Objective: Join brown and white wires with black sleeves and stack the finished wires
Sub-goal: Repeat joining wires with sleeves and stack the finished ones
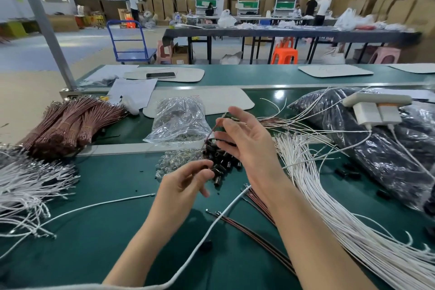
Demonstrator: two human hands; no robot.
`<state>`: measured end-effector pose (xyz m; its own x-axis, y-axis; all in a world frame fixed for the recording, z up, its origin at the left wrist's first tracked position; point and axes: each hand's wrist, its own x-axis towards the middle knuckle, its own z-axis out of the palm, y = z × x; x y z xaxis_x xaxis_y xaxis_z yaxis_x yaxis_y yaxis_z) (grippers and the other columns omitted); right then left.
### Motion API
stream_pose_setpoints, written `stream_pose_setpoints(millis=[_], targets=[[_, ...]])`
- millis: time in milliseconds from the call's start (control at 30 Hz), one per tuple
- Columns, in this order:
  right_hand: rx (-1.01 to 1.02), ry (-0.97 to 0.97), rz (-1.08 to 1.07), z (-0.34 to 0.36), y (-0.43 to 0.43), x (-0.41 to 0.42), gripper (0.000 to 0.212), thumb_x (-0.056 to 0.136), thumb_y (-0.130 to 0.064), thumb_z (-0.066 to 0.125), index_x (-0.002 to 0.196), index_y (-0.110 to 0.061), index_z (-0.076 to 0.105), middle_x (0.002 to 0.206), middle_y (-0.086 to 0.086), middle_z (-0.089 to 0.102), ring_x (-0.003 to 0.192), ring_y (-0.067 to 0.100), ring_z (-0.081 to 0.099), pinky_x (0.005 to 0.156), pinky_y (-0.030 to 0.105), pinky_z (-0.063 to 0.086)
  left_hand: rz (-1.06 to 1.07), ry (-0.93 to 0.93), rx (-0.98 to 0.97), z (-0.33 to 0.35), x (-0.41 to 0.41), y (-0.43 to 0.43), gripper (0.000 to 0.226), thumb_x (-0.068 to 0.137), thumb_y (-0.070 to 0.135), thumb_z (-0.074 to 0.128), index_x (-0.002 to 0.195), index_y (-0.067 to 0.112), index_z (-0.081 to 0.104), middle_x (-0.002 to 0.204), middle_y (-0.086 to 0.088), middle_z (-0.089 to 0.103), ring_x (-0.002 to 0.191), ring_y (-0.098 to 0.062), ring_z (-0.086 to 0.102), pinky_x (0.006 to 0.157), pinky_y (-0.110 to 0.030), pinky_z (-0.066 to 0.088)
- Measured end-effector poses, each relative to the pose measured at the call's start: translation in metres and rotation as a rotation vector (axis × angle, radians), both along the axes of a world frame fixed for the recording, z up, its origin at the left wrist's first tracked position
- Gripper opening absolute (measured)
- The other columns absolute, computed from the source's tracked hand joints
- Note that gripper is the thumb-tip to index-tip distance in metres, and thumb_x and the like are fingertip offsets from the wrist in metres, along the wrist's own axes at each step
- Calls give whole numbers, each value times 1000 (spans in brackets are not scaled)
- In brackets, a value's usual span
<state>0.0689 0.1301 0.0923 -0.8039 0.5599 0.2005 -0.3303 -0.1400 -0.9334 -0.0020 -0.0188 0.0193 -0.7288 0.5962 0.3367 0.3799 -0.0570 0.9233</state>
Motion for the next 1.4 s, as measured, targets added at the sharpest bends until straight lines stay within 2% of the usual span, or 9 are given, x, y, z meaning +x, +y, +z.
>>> stream_pose_setpoints(millis=[133,333,600,733,800,900,1000,1200,1400], targets=[[188,-252,6,-36,-3,10,29,97,-36,63,125,-27,61,106,-4,72,91,8,71,79,24,59,206,200,-96,-7,-4,-4,21,95,42,60,114,41,68,78,11,72,57,-6,60,61,-16,47],[161,-273,153,-80,-22,14,16,95,-22,70,110,-24,69,95,-4,76,86,11,71,71,25,58,267,721,-314,-18,-3,-4,50,85,2,79,130,23,67,113,10,75,96,-8,64,77,-10,44],[-125,-285,160,-91,-16,8,20,95,-20,69,110,-8,67,94,5,76,90,17,73,74,25,57,129,833,-378,-19,-1,3,112,60,-20,75,150,39,42,135,19,63,67,-3,65,60,-21,57],[-186,-275,175,-92,-13,6,20,95,-16,69,111,-6,65,91,5,76,86,15,72,73,24,56,125,831,-445,-24,-6,4,118,66,-14,77,159,35,23,85,6,72,48,-5,42,50,-14,42],[-199,-264,157,-92,-13,6,16,95,-12,67,110,-6,65,87,5,74,80,13,70,71,24,56,144,818,-445,-25,-6,5,110,80,-6,76,160,33,11,109,11,76,53,-9,61,49,-23,51],[-244,-232,95,-90,-12,6,11,96,-9,63,107,-8,67,82,6,71,70,13,67,67,24,56,257,644,-277,-21,1,5,56,101,19,60,145,40,33,119,40,62,73,2,69,59,-21,52],[-360,-184,26,-87,-6,9,13,98,-8,60,106,-8,70,80,6,71,65,13,67,63,23,57,307,356,-76,-15,2,4,7,104,41,45,110,42,46,106,30,72,53,-9,62,52,-28,51],[-566,-99,64,-83,-1,17,21,96,-2,59,112,-7,72,85,10,73,76,16,72,67,25,60,465,-136,276,3,-8,-4,24,105,39,47,95,29,67,79,19,66,74,-2,58,78,-28,45],[-687,-56,107,-80,-2,19,26,90,2,62,114,-4,70,105,21,73,95,28,73,76,30,61,407,-431,451,4,-13,-10,23,93,41,58,97,23,70,68,8,57,59,-5,48,54,-18,45]])
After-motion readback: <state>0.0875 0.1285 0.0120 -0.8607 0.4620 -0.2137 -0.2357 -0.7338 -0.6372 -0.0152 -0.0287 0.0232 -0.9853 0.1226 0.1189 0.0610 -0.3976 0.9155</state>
